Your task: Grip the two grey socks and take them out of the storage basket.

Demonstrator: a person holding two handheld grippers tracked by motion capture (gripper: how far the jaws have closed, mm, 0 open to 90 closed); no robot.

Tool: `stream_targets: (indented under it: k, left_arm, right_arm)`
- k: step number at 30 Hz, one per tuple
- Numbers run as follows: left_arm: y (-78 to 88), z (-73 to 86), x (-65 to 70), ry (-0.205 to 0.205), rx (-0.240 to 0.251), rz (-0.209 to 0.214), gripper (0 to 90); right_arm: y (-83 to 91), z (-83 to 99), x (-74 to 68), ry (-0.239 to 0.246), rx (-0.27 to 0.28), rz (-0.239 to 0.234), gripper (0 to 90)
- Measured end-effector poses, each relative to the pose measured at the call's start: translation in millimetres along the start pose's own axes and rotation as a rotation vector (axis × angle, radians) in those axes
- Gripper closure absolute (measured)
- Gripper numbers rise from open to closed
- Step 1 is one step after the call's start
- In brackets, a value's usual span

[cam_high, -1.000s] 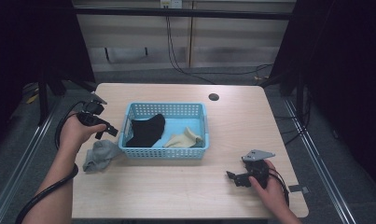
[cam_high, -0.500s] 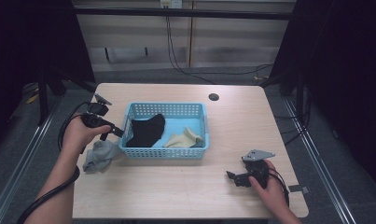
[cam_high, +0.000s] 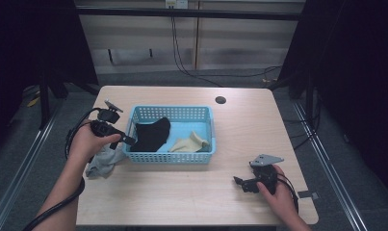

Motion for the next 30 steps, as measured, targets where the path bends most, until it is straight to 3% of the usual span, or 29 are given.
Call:
stream_targets:
  k: [15,30]
  left_arm:
    - [-4.9,7.9,25.8,-0.059,0.023,0.055,28.7]
    - [-15.8,18.5,52.7,-0.136,0.013,0.101,28.7]
  right_arm:
    - [0.0,-0.1,0.1,0.001,0.000,0.001,11.5]
    - [0.1,0.0,-0.1,-0.001,-0.001,0.000,11.5]
Point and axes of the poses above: each handheld gripper's, and its own axes: y roughly backward along the jaws, z roughly out of its underside, x roughly to its right, the point moved 5 cm from there along -y, roughly forward along the jaws, and after that the axes turned 5 degrees about z, right-handed, at the moved point
